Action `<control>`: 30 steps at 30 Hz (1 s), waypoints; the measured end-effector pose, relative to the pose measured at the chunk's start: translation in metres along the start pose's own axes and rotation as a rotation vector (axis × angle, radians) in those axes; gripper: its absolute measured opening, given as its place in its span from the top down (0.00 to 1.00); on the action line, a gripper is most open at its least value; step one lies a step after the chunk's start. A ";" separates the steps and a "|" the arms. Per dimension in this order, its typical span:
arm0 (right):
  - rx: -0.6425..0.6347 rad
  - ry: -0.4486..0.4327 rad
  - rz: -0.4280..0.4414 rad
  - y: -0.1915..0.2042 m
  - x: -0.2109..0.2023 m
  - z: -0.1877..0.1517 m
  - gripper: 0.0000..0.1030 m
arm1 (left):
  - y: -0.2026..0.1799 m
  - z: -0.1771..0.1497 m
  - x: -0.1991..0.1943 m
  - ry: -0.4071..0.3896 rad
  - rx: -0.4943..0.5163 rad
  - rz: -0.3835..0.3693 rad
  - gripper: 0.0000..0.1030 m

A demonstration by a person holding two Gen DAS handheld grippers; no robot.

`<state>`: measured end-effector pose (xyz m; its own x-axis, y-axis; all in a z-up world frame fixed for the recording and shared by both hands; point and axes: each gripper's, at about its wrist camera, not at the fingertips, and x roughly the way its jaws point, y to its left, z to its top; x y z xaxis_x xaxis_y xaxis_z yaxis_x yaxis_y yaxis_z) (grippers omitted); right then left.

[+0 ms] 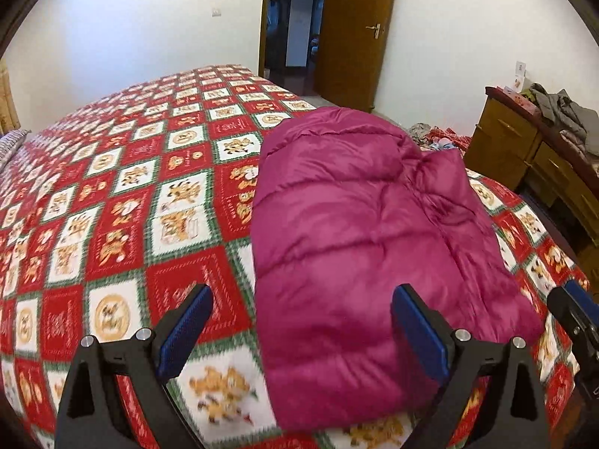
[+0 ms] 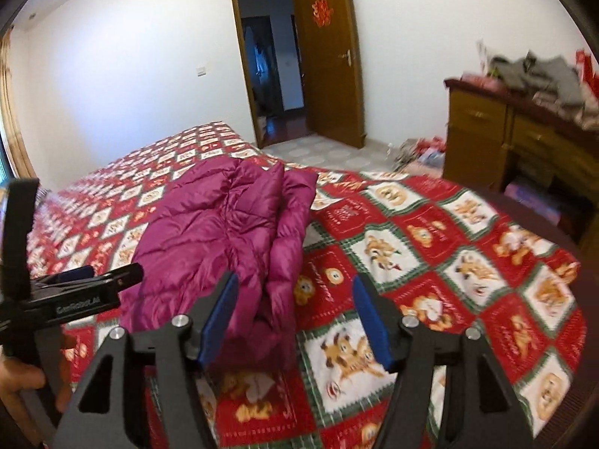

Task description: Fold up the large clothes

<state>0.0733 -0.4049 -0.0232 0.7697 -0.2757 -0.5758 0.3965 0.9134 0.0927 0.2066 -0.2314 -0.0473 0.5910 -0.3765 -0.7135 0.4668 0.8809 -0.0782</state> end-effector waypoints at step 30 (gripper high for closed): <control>0.040 -0.265 0.045 -0.007 -0.144 -0.027 0.22 | -0.040 -0.083 -0.203 -0.411 0.055 0.109 0.06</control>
<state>-0.0539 -0.3638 0.0374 0.8889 -0.3092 -0.3381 0.3747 0.9152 0.1484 0.0138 -0.1666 0.0429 0.8464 -0.3751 -0.3781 0.4152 0.9093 0.0273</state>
